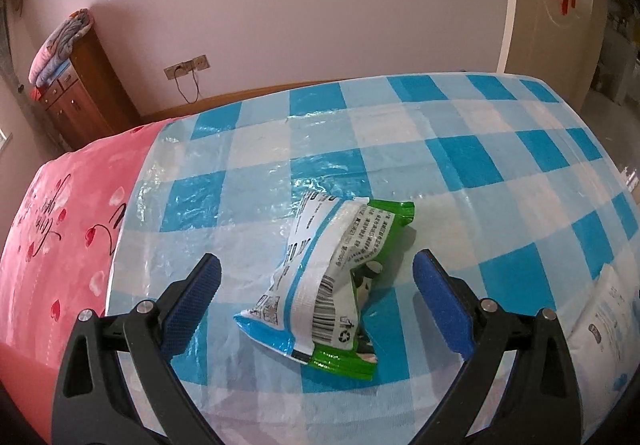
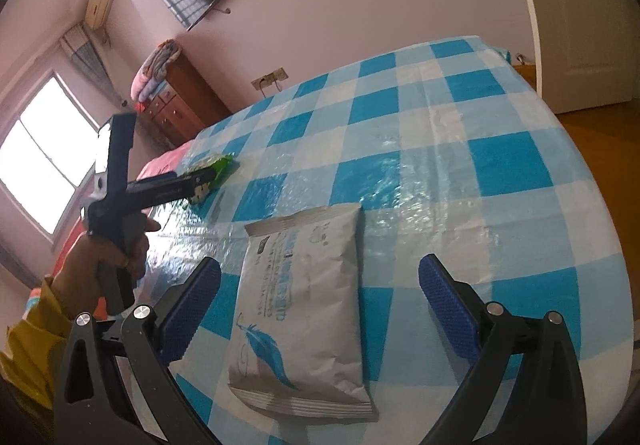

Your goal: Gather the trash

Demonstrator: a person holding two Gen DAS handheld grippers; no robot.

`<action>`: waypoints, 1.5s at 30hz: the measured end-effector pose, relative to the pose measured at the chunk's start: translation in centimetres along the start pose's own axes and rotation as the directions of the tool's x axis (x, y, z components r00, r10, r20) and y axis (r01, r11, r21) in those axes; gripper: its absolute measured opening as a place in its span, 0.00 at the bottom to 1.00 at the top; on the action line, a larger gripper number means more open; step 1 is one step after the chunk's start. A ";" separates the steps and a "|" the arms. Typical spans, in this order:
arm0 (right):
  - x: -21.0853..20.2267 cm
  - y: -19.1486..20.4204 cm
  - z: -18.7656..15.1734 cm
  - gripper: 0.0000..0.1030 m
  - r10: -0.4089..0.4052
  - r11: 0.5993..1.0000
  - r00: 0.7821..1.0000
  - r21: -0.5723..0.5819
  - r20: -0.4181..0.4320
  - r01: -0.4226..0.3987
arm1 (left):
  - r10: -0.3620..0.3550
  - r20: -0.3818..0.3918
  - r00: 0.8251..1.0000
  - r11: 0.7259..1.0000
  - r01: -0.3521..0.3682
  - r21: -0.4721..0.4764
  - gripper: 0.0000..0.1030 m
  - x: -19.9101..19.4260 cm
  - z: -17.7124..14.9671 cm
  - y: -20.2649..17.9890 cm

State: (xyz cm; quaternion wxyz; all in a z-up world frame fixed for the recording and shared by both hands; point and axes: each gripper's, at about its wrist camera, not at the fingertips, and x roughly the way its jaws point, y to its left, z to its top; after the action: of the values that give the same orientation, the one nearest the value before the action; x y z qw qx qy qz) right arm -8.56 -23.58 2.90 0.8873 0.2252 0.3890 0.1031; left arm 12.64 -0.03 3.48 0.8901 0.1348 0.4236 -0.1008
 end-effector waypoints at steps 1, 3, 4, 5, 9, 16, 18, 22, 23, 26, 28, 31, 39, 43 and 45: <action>0.1 0.2 -0.1 0.95 0.002 1.000 1.000 -0.005 -0.005 -0.002 | -0.002 -0.003 1.000 1.000 0.002 0.000 0.93 0.2 0.0 -0.1; 0.2 0.4 -0.2 0.95 0.004 1.000 1.000 -0.015 -0.012 -0.005 | 0.002 -0.012 1.000 1.000 -0.002 0.006 0.80 0.5 0.0 -0.4; 0.3 0.6 -0.3 0.95 0.003 1.000 1.000 -0.022 -0.014 -0.003 | 0.006 -0.020 1.000 1.000 -0.006 0.009 0.76 0.8 0.0 -0.5; 0.3 0.8 -0.3 0.95 0.001 1.000 1.000 -0.030 -0.015 -0.001 | 0.012 -0.029 1.000 1.000 -0.012 0.007 0.70 1.0 -0.1 -0.6; 0.6 1.5 -0.6 0.95 -0.008 0.998 1.000 -0.061 -0.026 0.007 | 0.026 -0.026 0.999 1.000 -0.025 0.015 0.59 1.2 -0.3 -1.0; 1.4 2.6 -1.0 0.95 -0.035 0.993 0.998 -0.112 -0.048 0.029 | 0.019 -0.025 1.000 1.000 -0.019 -0.001 0.50 0.6 -0.9 -1.7; 1.6 2.8 -1.1 0.95 -0.052 0.991 0.997 -0.128 -0.054 0.045 | 0.019 -0.024 1.000 1.000 -0.019 -0.004 0.49 0.4 -1.1 -1.9; 2.3 3.1 -1.4 0.95 -0.094 0.984 0.993 -0.155 -0.075 0.082 | 0.004 -0.023 1.000 1.000 -0.004 -0.010 0.49 -0.3 -1.7 -2.4; 2.5 3.1 -1.5 0.95 -0.107 0.982 0.991 -0.162 -0.081 0.093 | 0.000 -0.023 1.000 1.000 0.000 -0.013 0.49 -0.5 -2.0 -2.6; 2.8 3.6 -1.7 0.95 -0.143 0.973 0.987 -0.195 -0.078 0.126 | -0.003 -0.022 1.000 1.000 0.002 -0.014 0.48 -1.1 -2.5 -3.1; 3.0 3.9 -1.8 0.95 -0.162 0.967 0.984 -0.213 -0.080 0.142 | -0.009 -0.019 1.000 1.000 0.009 -0.012 0.48 -1.5 -3.0 -3.6; 3.3 4.2 -1.8 0.95 -0.189 0.958 0.979 -0.236 -0.081 0.165 | -0.014 -0.017 1.000 1.000 0.013 -0.013 0.48 -2.0 -3.6 -4.2; 3.6 5.0 -2.2 0.95 -0.233 0.938 0.970 -0.281 -0.074 0.204 | -0.020 -0.018 1.000 1.000 0.019 -0.015 0.48 -3.2 -4.8 -5.5; 3.7 5.2 -2.3 0.95 -0.231 0.935 0.970 -0.294 -0.072 0.201 | -0.013 -0.015 1.000 1.000 0.013 -0.020 0.48 -3.6 -5.2 -5.9; 3.7 5.3 -2.3 0.95 -0.232 0.933 0.970 -0.297 -0.072 0.201 | -0.012 -0.013 1.000 0.999 0.012 -0.035 0.48 -3.7 -5.4 -5.9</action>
State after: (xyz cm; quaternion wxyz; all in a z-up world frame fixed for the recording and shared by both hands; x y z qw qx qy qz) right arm -7.80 -16.88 1.68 0.8946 0.0437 0.4390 0.0718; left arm 4.67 -3.61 2.21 0.8889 0.1173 0.4320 -0.0978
